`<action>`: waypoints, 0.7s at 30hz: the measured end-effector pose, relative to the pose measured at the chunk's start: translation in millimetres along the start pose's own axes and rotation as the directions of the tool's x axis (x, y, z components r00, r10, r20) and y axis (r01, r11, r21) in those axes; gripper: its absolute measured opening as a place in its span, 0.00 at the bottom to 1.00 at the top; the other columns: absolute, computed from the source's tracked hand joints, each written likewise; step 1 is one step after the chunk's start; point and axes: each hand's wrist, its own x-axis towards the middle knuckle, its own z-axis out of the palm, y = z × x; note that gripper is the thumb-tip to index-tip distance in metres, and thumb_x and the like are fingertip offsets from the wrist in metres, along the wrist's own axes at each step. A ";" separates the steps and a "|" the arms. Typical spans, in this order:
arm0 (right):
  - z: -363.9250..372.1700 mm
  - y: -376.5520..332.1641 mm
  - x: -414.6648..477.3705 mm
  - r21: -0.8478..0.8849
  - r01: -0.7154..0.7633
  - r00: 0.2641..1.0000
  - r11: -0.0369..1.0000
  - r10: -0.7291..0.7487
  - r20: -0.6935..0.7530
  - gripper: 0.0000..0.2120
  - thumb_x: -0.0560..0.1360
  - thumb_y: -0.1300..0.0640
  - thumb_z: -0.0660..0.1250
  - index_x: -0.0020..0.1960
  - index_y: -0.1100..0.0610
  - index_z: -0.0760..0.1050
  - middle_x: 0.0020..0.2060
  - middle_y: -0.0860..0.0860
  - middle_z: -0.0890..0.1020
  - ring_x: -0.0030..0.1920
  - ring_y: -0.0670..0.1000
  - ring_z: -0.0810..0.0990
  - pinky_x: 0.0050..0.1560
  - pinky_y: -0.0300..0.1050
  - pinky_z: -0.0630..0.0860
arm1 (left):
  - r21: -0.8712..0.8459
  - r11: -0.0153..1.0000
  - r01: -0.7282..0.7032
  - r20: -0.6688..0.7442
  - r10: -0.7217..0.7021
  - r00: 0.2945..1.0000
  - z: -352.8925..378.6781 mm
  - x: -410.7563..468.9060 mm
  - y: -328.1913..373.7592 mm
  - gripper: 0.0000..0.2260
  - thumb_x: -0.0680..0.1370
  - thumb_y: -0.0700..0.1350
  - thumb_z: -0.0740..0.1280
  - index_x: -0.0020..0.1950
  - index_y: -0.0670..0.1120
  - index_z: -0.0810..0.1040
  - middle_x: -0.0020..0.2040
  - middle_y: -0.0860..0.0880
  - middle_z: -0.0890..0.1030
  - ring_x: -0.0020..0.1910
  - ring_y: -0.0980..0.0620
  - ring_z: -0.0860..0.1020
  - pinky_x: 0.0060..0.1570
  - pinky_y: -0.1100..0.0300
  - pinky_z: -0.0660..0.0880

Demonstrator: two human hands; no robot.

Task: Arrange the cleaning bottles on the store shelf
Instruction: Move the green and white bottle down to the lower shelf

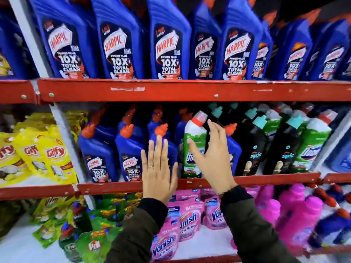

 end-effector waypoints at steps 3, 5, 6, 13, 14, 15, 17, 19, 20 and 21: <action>11.9 0.0 11.0 -0.019 -0.064 0.997 0.998 0.063 -0.035 0.37 0.77 0.48 0.76 0.79 0.61 0.66 0.72 0.57 0.72 0.73 0.57 0.71 0.76 0.48 0.67 | 0.014 1.000 0.017 -0.021 -0.017 1.000 21.4 -14.8 -6.9 0.35 0.82 0.52 0.56 0.84 0.43 0.43 0.85 0.45 0.43 0.84 0.45 0.42 0.82 0.46 0.39; 18.5 1.2 15.9 -0.050 -0.097 0.994 0.994 0.094 -0.051 0.36 0.76 0.47 0.77 0.78 0.60 0.69 0.68 0.57 0.74 0.70 0.58 0.73 0.73 0.50 0.69 | 0.040 0.999 -0.027 -0.023 0.028 0.999 37.6 -29.1 -9.2 0.37 0.81 0.52 0.56 0.84 0.43 0.41 0.84 0.44 0.40 0.84 0.45 0.40 0.82 0.46 0.39; 21.1 3.1 16.6 -0.068 -0.110 0.993 0.992 0.106 -0.051 0.35 0.76 0.47 0.77 0.76 0.60 0.70 0.67 0.57 0.74 0.69 0.58 0.74 0.72 0.50 0.70 | 0.033 0.999 -0.033 -0.003 0.033 0.999 44.4 -31.0 -12.1 0.37 0.81 0.52 0.57 0.84 0.43 0.40 0.84 0.44 0.39 0.84 0.46 0.40 0.82 0.46 0.39; 30.7 2.3 18.9 -0.163 -0.162 0.982 0.973 0.142 -0.125 0.32 0.74 0.38 0.77 0.69 0.56 0.72 0.61 0.52 0.79 0.63 0.57 0.80 0.51 0.49 0.73 | 0.070 0.994 -0.086 -0.019 0.087 0.996 73.4 -39.2 -20.3 0.31 0.87 0.56 0.48 0.84 0.41 0.41 0.84 0.43 0.38 0.84 0.46 0.39 0.82 0.46 0.39; 31.3 2.3 19.3 -0.177 -0.166 0.981 0.970 0.144 -0.133 0.32 0.74 0.38 0.77 0.69 0.55 0.72 0.60 0.52 0.79 0.61 0.57 0.81 0.48 0.49 0.72 | 0.065 0.994 -0.089 -0.023 0.090 0.996 75.1 -39.2 -21.1 0.32 0.87 0.56 0.50 0.84 0.41 0.41 0.84 0.44 0.39 0.84 0.46 0.39 0.82 0.46 0.39; 31.6 2.3 19.9 -0.185 -0.169 0.980 0.968 0.145 -0.136 0.31 0.74 0.37 0.76 0.68 0.54 0.72 0.60 0.51 0.80 0.59 0.56 0.81 0.47 0.48 0.72 | 0.071 0.994 -0.088 -0.028 0.090 0.996 76.5 -39.7 -21.4 0.33 0.86 0.55 0.52 0.84 0.41 0.41 0.84 0.44 0.39 0.84 0.46 0.39 0.82 0.46 0.40; 30.0 1.8 21.2 -0.178 -0.176 0.979 0.968 0.154 -0.131 0.29 0.75 0.37 0.76 0.67 0.53 0.72 0.58 0.49 0.82 0.57 0.56 0.83 0.48 0.50 0.77 | 0.083 0.993 -0.086 -0.049 0.090 0.995 78.1 -40.3 -21.5 0.33 0.86 0.55 0.52 0.84 0.41 0.42 0.84 0.43 0.39 0.84 0.46 0.39 0.83 0.46 0.41; 27.3 1.7 19.8 -0.141 -0.178 0.978 0.974 0.159 -0.135 0.28 0.75 0.38 0.76 0.67 0.52 0.73 0.57 0.48 0.83 0.57 0.54 0.83 0.51 0.52 0.79 | 0.074 0.993 -0.096 -0.054 0.100 0.994 78.7 -39.8 -21.9 0.31 0.87 0.54 0.49 0.84 0.40 0.43 0.84 0.43 0.39 0.84 0.45 0.39 0.83 0.46 0.41; 24.7 -0.3 17.3 -0.116 -0.176 0.976 0.977 0.159 -0.148 0.28 0.75 0.38 0.76 0.67 0.52 0.74 0.57 0.47 0.84 0.57 0.52 0.83 0.53 0.51 0.79 | 0.074 0.992 -0.103 -0.055 0.107 0.993 78.8 -40.0 -22.3 0.30 0.87 0.53 0.49 0.84 0.40 0.43 0.84 0.43 0.39 0.84 0.46 0.39 0.83 0.46 0.41; 21.6 -1.8 15.1 -0.086 -0.171 0.973 0.982 0.154 -0.172 0.29 0.74 0.38 0.77 0.68 0.52 0.74 0.58 0.46 0.84 0.58 0.50 0.83 0.54 0.48 0.79 | 0.077 0.992 -0.104 -0.060 0.109 0.992 79.1 -40.1 -22.2 0.30 0.87 0.52 0.50 0.84 0.40 0.43 0.84 0.43 0.39 0.84 0.46 0.39 0.83 0.46 0.42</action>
